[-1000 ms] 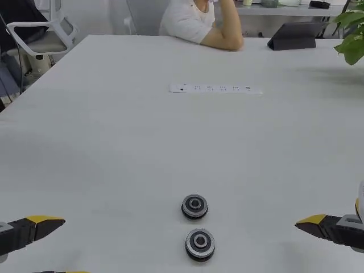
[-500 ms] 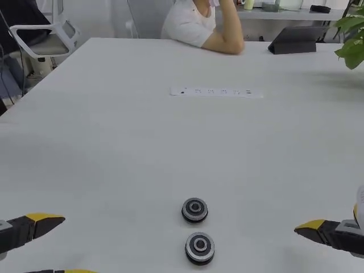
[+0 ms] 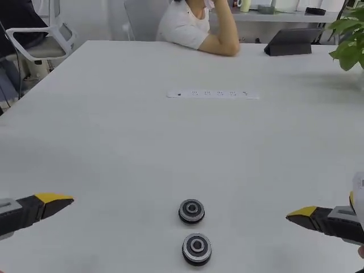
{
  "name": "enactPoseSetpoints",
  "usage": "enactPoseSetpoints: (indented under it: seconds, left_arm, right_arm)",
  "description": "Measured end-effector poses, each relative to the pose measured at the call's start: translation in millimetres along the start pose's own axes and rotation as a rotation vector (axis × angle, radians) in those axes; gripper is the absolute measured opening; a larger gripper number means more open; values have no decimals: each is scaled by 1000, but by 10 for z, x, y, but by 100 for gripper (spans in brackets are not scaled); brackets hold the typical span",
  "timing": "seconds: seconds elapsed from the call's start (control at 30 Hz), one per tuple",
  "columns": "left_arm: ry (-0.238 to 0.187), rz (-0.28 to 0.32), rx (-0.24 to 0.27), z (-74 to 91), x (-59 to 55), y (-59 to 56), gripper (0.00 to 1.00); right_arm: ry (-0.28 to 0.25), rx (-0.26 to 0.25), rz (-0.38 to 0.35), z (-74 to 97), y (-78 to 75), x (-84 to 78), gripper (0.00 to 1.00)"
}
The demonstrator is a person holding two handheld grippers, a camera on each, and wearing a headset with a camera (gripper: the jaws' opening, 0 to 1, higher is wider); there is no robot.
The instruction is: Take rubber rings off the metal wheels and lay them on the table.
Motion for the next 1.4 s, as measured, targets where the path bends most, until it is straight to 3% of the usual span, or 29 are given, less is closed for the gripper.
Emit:
enactPoseSetpoints:
  seconds: [0.03,0.1,0.17,0.2,0.43,0.6,0.7,0.77,0.83,0.9,0.93,1.0,1.23,1.4]
  left_arm:
    - [-18,-7,-5,4,60,11,99]
    - [-15,-28,-6,9,126,33,99]
    - [28,-83,3,30,210,74,99]
    - [28,-128,13,42,280,95,99]
    - [-22,-242,21,80,604,175,98]
    - [-57,-241,16,-15,726,273,99]
    - [-115,-277,30,-90,831,350,99]
    - [-197,-236,9,-200,906,386,98]
    - [-200,-185,-39,-293,915,386,90]
    - [-211,-227,-52,-407,939,376,87]
    - [-195,-289,-43,-475,952,361,88]
    - [-177,-347,-34,-592,966,348,92]
    - [-191,-390,-144,-938,932,259,77]
    - [-185,-428,-171,-1146,828,177,68]
  right_arm:
    - [-15,2,7,11,0,49,91]
    - [-41,5,23,33,-6,163,90]
    - [-60,14,40,47,-6,262,89]
    - [-69,26,49,45,-1,317,89]
    - [-62,62,128,-38,50,566,84]
    - [-64,100,193,-123,114,748,76]
    - [-37,114,257,-204,159,841,70]
    - [-28,119,283,-255,175,881,68]
    - [-35,133,290,-315,179,899,67]
    - [-43,149,282,-367,168,892,63]
    - [-41,157,278,-402,159,872,62]
    - [-37,167,278,-450,145,813,60]
    - [-25,210,240,-559,68,568,51]
    - [-3,237,209,-614,19,450,45]
Point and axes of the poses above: the centre of the closed fingertips' face, and the gripper's own axes: z roughly backward along the fingers, y roughly to its left, x roughly out of its top, the point moved 10 cm from there along z, roughly backward along the fingers, and after that the axes turned 14 degrees about -z, right-handed, at the moved point
